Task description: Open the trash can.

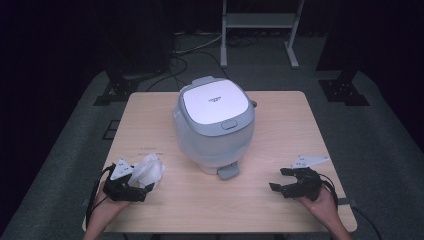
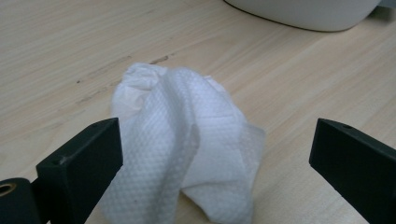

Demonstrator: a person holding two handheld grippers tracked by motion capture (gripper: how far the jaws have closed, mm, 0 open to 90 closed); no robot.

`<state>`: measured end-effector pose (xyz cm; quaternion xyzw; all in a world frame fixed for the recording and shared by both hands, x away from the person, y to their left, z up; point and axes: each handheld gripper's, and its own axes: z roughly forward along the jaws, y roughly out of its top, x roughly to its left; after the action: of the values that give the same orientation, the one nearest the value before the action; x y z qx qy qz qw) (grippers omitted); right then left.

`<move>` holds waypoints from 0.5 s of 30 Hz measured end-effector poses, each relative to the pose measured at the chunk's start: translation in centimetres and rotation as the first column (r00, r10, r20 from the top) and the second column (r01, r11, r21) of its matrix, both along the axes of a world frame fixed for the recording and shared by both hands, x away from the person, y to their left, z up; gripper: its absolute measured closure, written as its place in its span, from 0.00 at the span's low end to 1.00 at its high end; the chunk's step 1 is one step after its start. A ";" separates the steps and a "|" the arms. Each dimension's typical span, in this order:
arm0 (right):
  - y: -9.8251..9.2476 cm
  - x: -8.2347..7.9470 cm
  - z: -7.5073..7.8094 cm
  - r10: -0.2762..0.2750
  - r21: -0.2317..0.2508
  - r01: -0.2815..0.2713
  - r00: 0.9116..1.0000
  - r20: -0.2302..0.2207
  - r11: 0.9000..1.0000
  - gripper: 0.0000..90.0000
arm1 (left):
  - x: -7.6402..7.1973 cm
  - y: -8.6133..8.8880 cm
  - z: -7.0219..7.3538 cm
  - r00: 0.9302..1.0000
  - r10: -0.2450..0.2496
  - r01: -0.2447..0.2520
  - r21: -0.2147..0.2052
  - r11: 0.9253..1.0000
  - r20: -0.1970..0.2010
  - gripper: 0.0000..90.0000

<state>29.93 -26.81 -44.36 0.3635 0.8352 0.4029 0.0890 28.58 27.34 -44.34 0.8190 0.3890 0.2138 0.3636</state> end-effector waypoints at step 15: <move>5.0 1.8 1.6 0.113 -0.034 -0.113 0.994 0.004 0.993 0.26 | -0.2 0.1 0.2 1.000 0.003 -0.003 0.000 1.000 0.005 0.02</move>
<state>31.70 -21.76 -42.74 0.3130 0.8609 0.3940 0.0748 28.41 27.43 -44.18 0.8179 0.3891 0.2165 0.3644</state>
